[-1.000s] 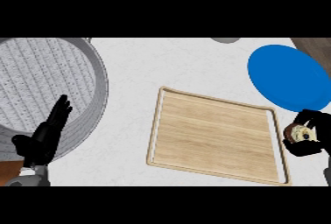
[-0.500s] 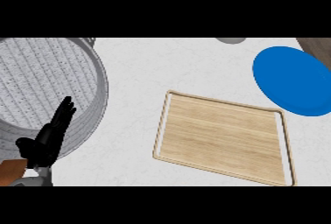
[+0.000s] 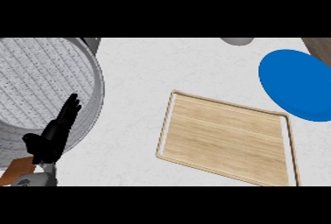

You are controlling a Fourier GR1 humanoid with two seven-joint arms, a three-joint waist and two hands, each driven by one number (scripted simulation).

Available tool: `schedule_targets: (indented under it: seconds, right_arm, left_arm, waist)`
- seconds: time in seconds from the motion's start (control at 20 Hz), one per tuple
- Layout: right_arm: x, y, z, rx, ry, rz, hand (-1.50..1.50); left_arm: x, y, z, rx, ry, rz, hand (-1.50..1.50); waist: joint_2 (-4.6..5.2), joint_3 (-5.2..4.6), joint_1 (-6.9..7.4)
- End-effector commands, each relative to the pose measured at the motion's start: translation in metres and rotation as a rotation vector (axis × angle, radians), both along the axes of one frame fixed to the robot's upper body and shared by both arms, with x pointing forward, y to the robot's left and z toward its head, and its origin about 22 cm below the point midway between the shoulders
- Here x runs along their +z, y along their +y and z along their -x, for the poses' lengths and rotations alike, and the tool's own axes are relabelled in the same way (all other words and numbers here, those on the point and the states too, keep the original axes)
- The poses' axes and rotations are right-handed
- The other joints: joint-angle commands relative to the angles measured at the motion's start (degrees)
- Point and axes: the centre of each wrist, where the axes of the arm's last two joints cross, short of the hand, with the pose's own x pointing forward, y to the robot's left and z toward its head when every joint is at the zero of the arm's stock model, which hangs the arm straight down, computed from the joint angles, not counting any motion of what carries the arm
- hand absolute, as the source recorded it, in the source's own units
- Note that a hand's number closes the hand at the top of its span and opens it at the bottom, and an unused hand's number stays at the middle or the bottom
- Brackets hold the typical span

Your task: Pick the cupcake from the tray and place it in the plate

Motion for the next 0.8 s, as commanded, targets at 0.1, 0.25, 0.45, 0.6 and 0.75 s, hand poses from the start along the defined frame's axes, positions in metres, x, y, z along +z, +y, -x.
schedule_targets:
  seconds: [0.1,0.25,0.45,0.6,0.75]
  right_arm:
    - [0.023,-0.011,-0.012,0.046,-0.048,-0.032,1.5]
    - [0.031,0.011,-0.051,0.073,-0.024,-0.03,1.5]
    - [0.026,0.037,-0.095,0.098,0.001,-0.034,1.5]
    - [0.003,0.053,-0.112,0.168,0.024,-0.069,1.5]
    - [0.009,0.065,-0.135,0.171,0.029,-0.109,1.5]
  left_arm:
    - [-0.012,0.002,-0.001,-0.019,0.006,-0.004,0.0]
    - [0.007,0.001,0.004,-0.006,-0.005,-0.012,0.0]
    - [0.006,-0.01,-0.001,-0.02,0.002,0.002,0.0]
    - [0.006,-0.004,-0.011,-0.014,-0.003,-0.005,0.0]
    - [0.006,-0.005,-0.018,-0.02,0.0,-0.007,0.0]
  waist:
    - [0.07,-0.08,0.28]
    - [-0.05,-0.11,0.65]
    - [0.06,-0.11,1.11]
    - [0.09,-0.11,0.71]
    - [0.31,-0.07,1.07]
